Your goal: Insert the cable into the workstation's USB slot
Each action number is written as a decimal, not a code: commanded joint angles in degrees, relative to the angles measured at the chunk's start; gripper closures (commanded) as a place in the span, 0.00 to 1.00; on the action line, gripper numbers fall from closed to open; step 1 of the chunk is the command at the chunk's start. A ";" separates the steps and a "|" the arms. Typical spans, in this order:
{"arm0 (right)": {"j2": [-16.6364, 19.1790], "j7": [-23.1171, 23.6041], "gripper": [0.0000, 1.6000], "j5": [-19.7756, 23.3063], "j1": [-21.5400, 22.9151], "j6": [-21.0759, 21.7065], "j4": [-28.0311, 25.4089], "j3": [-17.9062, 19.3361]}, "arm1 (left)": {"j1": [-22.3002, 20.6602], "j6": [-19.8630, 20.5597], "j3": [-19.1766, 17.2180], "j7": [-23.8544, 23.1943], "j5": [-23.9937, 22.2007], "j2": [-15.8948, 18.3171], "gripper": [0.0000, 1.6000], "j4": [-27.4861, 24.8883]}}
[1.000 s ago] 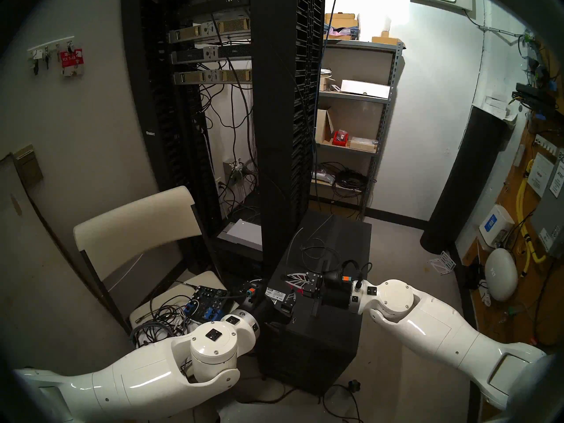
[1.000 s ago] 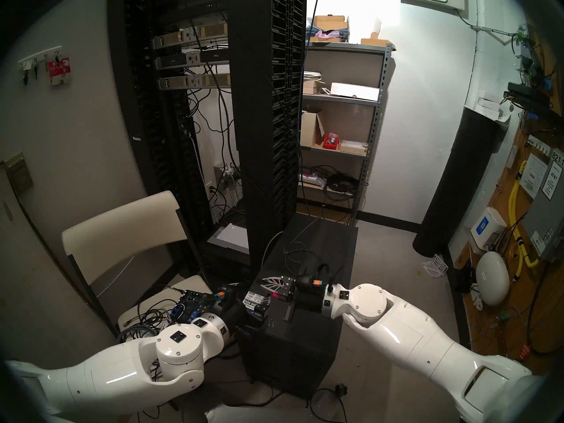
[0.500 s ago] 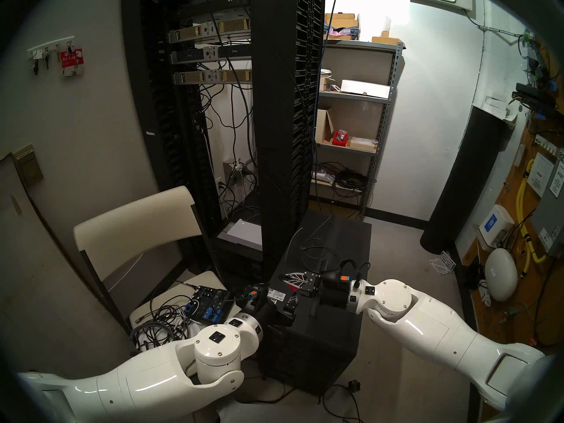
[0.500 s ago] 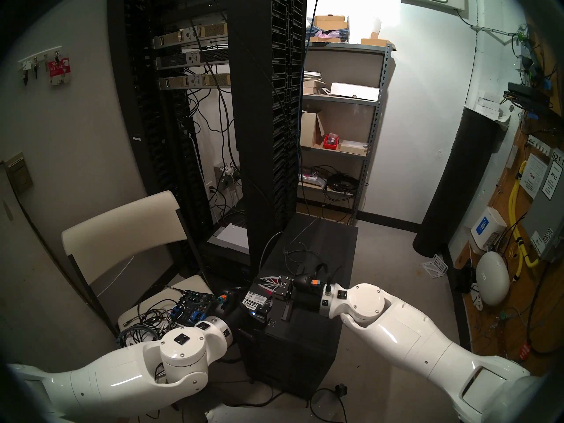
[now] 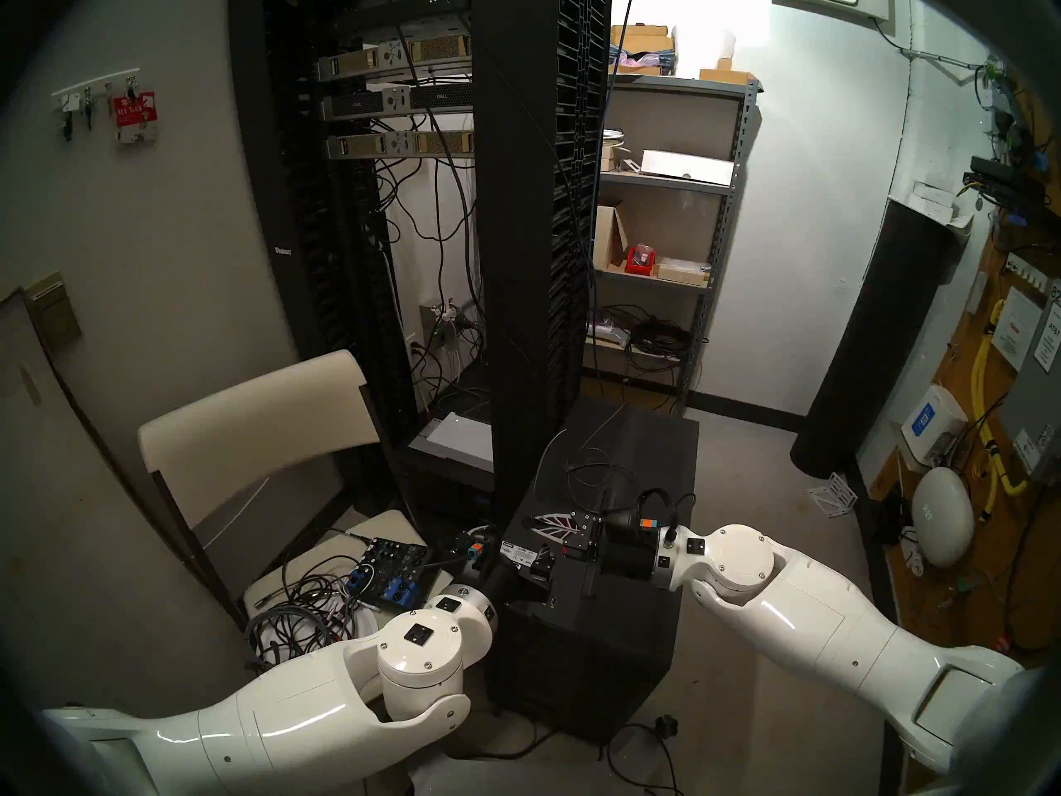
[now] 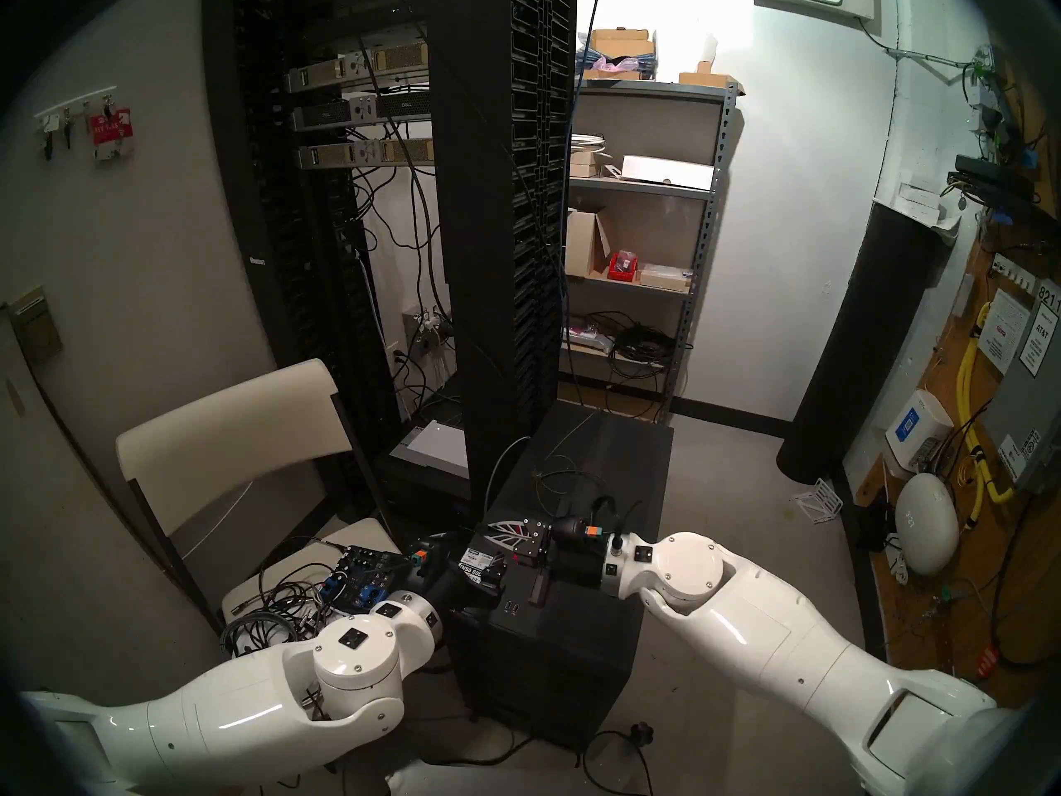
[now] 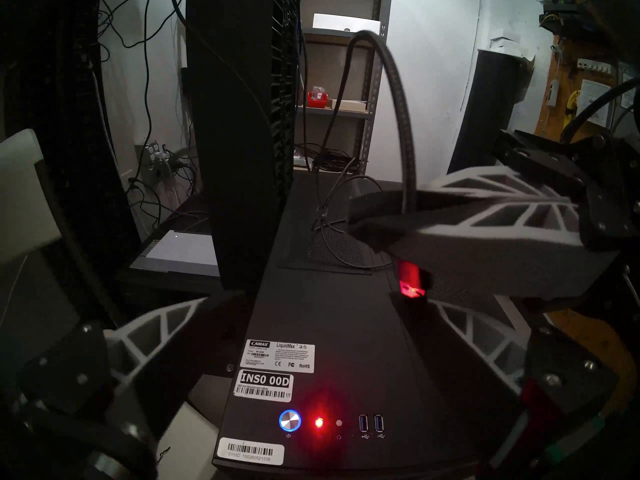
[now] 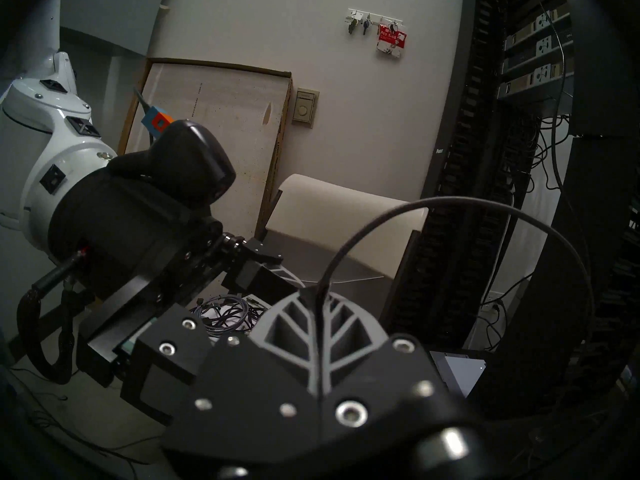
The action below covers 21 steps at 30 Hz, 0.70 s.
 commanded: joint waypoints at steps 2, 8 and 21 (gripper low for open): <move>-0.75 -0.42 1.00 0.39 0.39 -0.12 -0.21 0.41 | 0.07 -0.55 -0.04 -0.88 -0.47 0.01 0.00 -2.10; -0.68 -0.87 1.00 0.51 0.46 0.03 0.07 0.77 | 1.05 -0.99 -0.16 -0.89 -0.67 0.70 0.00 -3.02; -1.04 -0.03 1.00 0.70 0.34 -0.10 0.14 0.34 | 0.62 -1.99 -0.59 -0.35 0.35 -0.29 0.30 -2.63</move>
